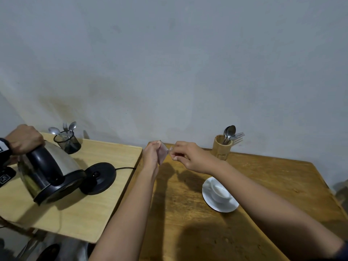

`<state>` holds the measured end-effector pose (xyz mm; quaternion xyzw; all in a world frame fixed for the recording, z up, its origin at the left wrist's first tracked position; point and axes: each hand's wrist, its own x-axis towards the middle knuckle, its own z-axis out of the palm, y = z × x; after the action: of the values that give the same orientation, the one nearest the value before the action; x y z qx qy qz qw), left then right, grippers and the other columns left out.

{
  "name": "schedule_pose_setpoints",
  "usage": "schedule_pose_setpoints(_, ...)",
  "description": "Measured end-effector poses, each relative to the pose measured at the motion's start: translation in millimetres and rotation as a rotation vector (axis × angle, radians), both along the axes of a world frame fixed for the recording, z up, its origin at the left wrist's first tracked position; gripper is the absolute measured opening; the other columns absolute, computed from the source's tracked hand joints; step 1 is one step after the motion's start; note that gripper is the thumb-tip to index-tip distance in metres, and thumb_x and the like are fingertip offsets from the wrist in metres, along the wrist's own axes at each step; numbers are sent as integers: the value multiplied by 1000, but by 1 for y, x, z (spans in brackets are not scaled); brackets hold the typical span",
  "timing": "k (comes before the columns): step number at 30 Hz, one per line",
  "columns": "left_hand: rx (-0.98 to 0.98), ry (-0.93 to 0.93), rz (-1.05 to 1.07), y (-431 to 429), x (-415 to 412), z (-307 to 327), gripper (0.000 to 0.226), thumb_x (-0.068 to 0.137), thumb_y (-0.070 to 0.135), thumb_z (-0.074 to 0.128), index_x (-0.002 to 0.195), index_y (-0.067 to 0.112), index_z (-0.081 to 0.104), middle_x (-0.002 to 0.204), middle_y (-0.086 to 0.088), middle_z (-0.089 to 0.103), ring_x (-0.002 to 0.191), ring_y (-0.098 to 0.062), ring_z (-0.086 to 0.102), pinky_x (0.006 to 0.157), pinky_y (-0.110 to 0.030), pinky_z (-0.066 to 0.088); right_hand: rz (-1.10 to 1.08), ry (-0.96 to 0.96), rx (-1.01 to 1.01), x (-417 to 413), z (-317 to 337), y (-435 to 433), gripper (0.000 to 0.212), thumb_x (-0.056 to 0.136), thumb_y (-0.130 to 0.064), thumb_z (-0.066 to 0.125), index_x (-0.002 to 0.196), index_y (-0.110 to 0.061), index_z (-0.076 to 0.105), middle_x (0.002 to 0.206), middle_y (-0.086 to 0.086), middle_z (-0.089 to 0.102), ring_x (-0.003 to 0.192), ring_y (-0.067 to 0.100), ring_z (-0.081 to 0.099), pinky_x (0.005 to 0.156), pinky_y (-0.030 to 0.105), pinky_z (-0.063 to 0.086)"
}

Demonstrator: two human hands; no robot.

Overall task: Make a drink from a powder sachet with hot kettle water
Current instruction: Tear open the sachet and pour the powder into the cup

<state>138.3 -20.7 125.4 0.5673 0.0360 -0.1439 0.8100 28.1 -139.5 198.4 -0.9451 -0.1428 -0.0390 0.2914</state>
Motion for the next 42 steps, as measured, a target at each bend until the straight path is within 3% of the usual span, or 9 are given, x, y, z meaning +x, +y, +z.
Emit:
schedule_pose_setpoints(10,-64,48,55,7,-4,-1,33,82,0,39,50,8,42,31,5,42,36,-11,38,38,-19,28,69,-77,-44,1,-6,10,12,92,-7,49,90,-3,60,88,-1,45,71,8,38,66,20,29)
schedule_pose_setpoints(14,-121,71,158,20,2,9,42,82,-4,37,43,10,43,30,8,44,32,-8,42,33,-12,32,176,-124,-111,-5,-5,18,11,91,-8,48,91,-5,58,91,6,50,81,15,45,72,28,40)
schedule_pose_setpoints(16,-110,26,173,24,4,17,36,85,-2,40,51,11,43,37,10,47,40,-6,45,42,-15,37,148,-94,-103,-6,-8,20,9,91,-8,48,89,-7,57,92,8,52,80,16,46,72,32,41)
schedule_pose_setpoints(21,-43,-52,148,33,7,21,17,89,10,56,74,17,60,81,2,59,79,-8,54,75,-24,43,-93,187,7,-1,-50,13,16,84,-3,46,82,-14,59,89,7,63,78,19,54,70,34,46)
schedule_pose_setpoints(25,49,-126,58,41,2,5,11,88,15,60,79,19,66,85,2,63,82,-10,57,76,-25,46,-216,449,126,-3,-105,11,27,80,2,45,73,-19,61,79,8,65,62,6,50,60,17,40)
schedule_pose_setpoints(32,158,-100,-12,48,-8,-35,8,85,16,63,89,16,70,93,-1,65,97,-20,56,85,-32,43,-228,739,76,-13,-173,25,30,78,2,48,63,-22,55,63,-4,56,70,15,55,54,20,39)
schedule_pose_setpoints(37,194,-48,-69,37,-25,-48,28,84,16,63,109,3,65,98,-2,66,102,-20,57,92,-34,44,-242,710,85,-16,-182,25,23,81,-8,51,63,-22,55,81,9,62,76,17,54,62,24,41)
schedule_pose_setpoints(40,154,-9,-102,21,-36,-47,29,85,12,61,112,1,63,95,-2,66,97,-17,58,95,-33,43,-352,584,225,-21,-174,17,26,86,-24,60,60,-24,52,72,6,63,69,16,55,62,25,42)
schedule_pose_setpoints(42,119,4,-137,6,-44,-43,26,85,10,60,109,1,63,92,-1,65,93,-15,57,93,-31,43,-432,492,358,-25,-161,9,18,89,-28,58,74,-20,56,62,-2,56,60,13,52,55,24,40)
